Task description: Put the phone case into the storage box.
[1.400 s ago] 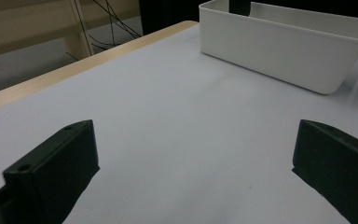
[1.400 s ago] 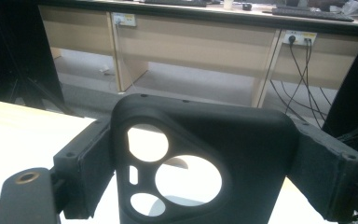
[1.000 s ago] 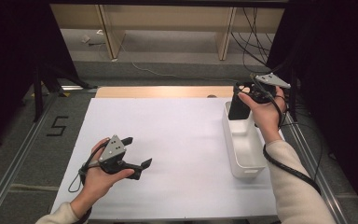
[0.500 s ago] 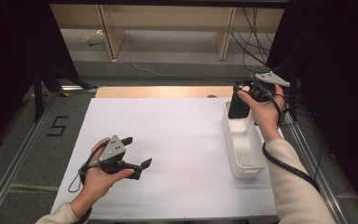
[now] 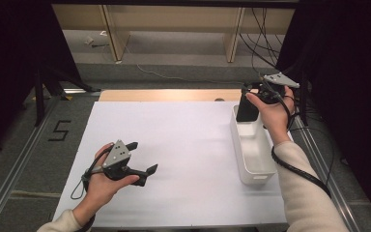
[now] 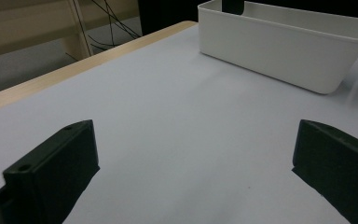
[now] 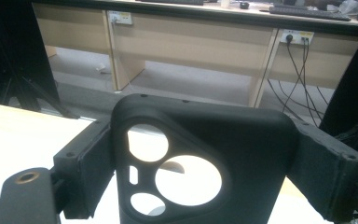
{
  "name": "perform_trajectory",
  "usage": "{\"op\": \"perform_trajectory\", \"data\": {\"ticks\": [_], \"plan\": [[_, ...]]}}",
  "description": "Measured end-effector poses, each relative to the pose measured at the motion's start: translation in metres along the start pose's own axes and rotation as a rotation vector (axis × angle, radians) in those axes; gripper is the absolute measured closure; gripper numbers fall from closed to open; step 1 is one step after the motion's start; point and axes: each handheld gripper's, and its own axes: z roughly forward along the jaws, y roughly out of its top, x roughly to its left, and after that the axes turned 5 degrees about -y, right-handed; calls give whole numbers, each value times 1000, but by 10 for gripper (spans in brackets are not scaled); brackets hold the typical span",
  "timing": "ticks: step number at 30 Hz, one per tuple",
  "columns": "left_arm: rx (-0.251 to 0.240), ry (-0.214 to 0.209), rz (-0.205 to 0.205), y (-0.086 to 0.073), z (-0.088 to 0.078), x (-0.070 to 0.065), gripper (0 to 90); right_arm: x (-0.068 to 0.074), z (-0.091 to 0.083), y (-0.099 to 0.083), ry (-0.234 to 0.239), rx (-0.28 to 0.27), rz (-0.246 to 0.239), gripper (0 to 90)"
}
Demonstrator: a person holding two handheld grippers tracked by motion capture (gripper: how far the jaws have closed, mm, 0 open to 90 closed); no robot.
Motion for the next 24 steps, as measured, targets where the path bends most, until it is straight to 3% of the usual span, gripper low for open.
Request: {"op": "perform_trajectory", "data": {"ticks": [24], "plan": [[-1, 0, 0, 0, 0, 0, 0, -1, 7, -4, -9, 8, 6, 161]]}}
